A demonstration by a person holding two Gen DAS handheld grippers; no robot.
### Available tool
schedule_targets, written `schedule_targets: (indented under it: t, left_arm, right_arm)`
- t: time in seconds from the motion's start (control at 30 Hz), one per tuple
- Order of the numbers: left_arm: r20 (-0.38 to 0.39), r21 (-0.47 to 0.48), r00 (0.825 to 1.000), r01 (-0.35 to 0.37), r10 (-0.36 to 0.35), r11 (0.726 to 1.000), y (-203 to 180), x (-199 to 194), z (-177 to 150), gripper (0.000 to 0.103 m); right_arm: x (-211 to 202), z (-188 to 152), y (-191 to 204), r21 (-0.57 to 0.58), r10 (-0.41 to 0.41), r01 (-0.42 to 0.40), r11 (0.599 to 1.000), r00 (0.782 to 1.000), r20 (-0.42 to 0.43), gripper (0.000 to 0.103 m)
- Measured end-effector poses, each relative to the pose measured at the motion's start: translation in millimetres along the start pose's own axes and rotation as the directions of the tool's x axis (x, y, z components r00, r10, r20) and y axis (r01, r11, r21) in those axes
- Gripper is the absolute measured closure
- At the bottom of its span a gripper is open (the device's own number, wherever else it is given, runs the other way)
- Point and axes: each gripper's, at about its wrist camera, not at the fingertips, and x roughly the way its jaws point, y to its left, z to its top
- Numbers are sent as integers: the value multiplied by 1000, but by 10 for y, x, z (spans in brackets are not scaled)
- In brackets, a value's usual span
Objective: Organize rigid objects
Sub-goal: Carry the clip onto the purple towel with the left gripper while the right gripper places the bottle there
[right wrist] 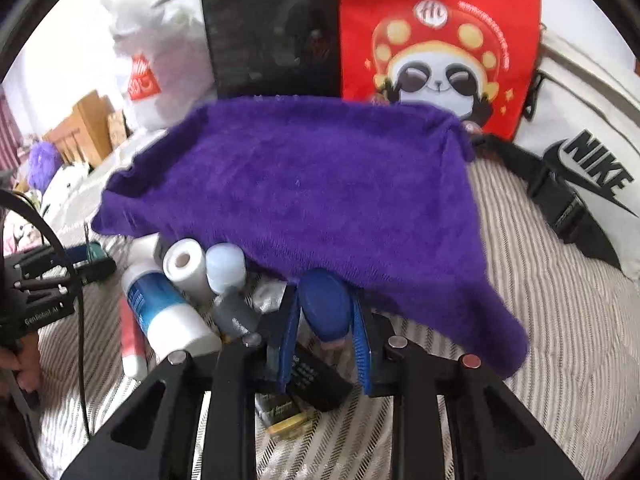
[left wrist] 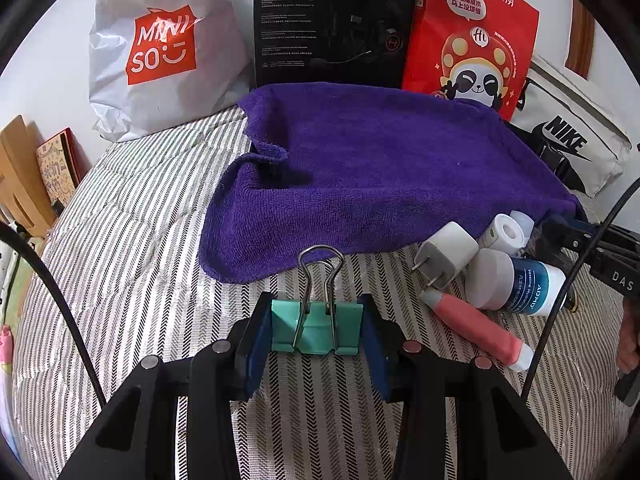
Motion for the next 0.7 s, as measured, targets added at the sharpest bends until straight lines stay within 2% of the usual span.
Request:
schedule_targets:
  t: [0.13,0.27,0.4,0.5,0.6,0.7]
  left_arm:
    - [0,0,1000,0,0,1000,-2,-1,-2,63]
    - [1,0,1000,0,0,1000,-1,1,0,63]
    - [1,1,1000,0,0,1000,-1,6,-2,64]
    - [2,-1,1000,2,-2,1000,0,8,-3,64]
    - [3,-1,1000,4,-4,1000,-1,8,-5,64]
    - [6,0,1000,4,-4,1000,0,6,-4,64]
  right_arm:
    - [15,-26,-34,35,19,-20,999,999,28,79]
    - [19,-28,9,21,11,-12,1000,999,34,79]
    - [23,-40,12,25,43,-44,999,999,34,78]
    - [28,-41,-63,70,74,-76,995,997,30,79]
    - [-25,-61,-117,114,56,-57,992,998,12,79]
    - [-104,-108,-101,96,-14,13,995,1000,7,79]
